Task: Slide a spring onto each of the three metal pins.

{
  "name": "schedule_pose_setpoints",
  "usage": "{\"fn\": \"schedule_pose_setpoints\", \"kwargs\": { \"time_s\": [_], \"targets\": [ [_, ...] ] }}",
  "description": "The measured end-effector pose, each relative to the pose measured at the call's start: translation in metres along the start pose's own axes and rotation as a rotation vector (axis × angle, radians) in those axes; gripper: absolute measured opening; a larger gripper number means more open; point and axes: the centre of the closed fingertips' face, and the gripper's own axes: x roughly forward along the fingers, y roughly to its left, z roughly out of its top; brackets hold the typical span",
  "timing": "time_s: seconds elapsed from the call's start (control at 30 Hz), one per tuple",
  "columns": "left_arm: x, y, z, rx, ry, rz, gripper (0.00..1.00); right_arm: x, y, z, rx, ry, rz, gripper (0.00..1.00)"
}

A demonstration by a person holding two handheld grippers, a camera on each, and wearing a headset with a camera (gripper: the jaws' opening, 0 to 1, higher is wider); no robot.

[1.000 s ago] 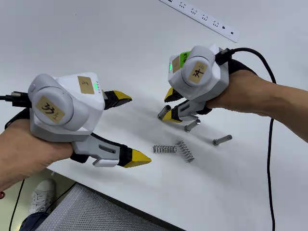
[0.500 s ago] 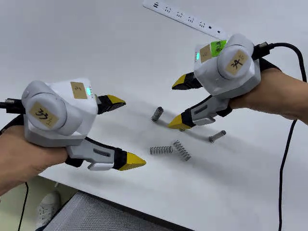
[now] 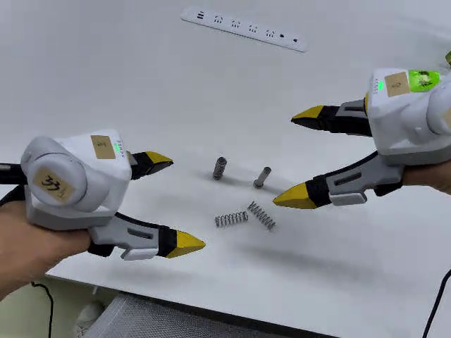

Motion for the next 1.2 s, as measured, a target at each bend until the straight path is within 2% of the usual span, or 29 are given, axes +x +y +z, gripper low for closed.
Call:
{"fn": "schedule_pose_setpoints", "kwargs": {
  "time_s": [0.17,0.23,0.33,0.43,0.5,0.67,0.73,0.93,1.2],
  "targets": [
    [0.006,-0.004,-0.002,0.025,0.052,-0.010,0.72,-0.026,0.007,-0.016,0.058,-0.095,-0.047,0.88],
    [0.009,-0.005,-0.003,0.033,0.070,-0.013,0.69,-0.033,0.013,-0.021,0.085,-0.112,-0.062,0.91],
    [0.014,-0.006,-0.007,0.052,0.119,-0.017,0.64,-0.043,0.017,-0.041,0.144,-0.129,-0.086,0.94],
    [0.021,-0.008,-0.009,0.061,0.149,-0.024,0.56,-0.052,0.021,-0.051,0.164,-0.154,-0.105,0.97],
    [0.027,-0.009,-0.012,0.066,0.173,-0.033,0.52,-0.057,0.019,-0.063,0.188,-0.163,-0.113,0.98],
    [0.043,-0.013,-0.017,0.098,0.234,-0.055,0.42,-0.067,0.027,-0.074,0.218,-0.171,-0.140,0.99],
    [0.049,-0.015,-0.019,0.115,0.246,-0.063,0.39,-0.069,0.029,-0.077,0.226,-0.178,-0.149,0.99],
    [0.068,-0.016,-0.028,0.153,0.305,-0.076,0.31,-0.075,0.036,-0.097,0.248,-0.177,-0.158,0.99],
    [0.083,-0.014,-0.040,0.184,0.372,-0.080,0.23,-0.082,0.039,-0.108,0.280,-0.189,-0.182,0.99]
  ]
}}
